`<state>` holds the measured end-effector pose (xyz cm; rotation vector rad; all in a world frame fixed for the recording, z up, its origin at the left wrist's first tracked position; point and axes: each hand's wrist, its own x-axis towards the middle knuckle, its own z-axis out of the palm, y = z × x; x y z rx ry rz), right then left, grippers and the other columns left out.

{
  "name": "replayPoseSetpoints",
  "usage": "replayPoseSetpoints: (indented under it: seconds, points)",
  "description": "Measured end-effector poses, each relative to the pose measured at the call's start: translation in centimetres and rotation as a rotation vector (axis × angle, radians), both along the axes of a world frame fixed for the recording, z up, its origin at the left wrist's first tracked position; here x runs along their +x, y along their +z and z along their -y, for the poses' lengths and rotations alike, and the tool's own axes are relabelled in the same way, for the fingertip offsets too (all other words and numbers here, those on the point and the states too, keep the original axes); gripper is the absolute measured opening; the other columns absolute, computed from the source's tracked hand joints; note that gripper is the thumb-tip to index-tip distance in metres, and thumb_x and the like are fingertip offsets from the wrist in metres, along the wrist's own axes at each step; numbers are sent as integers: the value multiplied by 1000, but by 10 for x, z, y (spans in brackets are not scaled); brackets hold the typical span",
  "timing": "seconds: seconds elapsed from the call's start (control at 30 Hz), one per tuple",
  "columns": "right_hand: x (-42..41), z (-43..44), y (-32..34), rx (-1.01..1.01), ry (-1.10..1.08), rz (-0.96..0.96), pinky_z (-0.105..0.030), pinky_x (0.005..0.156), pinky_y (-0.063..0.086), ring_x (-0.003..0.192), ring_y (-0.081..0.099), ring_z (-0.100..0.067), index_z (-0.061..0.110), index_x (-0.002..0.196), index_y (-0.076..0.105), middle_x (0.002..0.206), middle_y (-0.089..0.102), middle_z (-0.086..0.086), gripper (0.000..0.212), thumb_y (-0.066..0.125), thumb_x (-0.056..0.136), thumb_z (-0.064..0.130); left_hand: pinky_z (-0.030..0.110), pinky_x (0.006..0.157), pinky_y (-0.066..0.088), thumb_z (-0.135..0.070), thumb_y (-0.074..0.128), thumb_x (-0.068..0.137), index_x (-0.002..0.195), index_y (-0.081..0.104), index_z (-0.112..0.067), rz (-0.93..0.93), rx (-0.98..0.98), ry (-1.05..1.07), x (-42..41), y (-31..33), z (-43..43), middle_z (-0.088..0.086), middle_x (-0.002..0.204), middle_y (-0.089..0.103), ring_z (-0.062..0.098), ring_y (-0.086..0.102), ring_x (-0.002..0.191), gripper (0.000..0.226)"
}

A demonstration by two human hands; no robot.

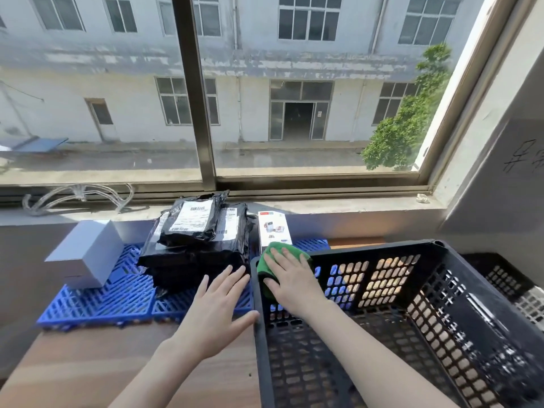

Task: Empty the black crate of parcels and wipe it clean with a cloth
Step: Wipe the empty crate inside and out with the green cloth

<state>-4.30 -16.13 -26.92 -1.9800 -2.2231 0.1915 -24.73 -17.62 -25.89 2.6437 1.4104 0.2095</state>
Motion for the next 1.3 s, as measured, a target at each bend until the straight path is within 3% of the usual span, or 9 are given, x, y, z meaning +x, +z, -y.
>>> replayPoseSetpoints:
  seconds: [0.23, 0.47, 0.67, 1.3]
  points:
    - [-7, -5, -1, 24, 57, 25, -38, 119, -5, 148, -1, -13, 32, 154, 11, 161, 4, 10, 53, 27, 104, 39, 35, 119, -7, -87, -8, 68, 156, 9, -30, 38, 15, 3, -4, -1, -1, -18, 161, 1, 2, -12, 146, 106]
    - [25, -4, -4, 57, -45, 69, -36, 119, -3, 148, 1, -14, 28, 154, 8, 162, 4, 6, 54, 26, 104, 36, 34, 119, -7, -83, 12, 79, 155, 8, -34, 52, 9, -43, 15, 8, -7, -21, 160, 1, 0, -12, 146, 91]
    - [83, 7, -2, 40, -140, 78, -37, 121, 0, 148, 0, -13, 28, 154, 8, 162, 3, 7, 55, 27, 103, 38, 32, 118, -7, -76, 10, 78, 155, 9, -34, 56, 23, -97, 51, 13, -7, -22, 159, 0, 0, -9, 147, 87]
    - [261, 46, -3, 0, -405, 118, -39, 121, -1, 148, -3, -13, 28, 154, 3, 162, -1, 6, 62, 25, 101, 51, 33, 118, -8, -85, 2, 75, 155, 4, -34, 3, 21, -261, 217, 1, -20, -23, 157, -6, 6, -6, 149, 95]
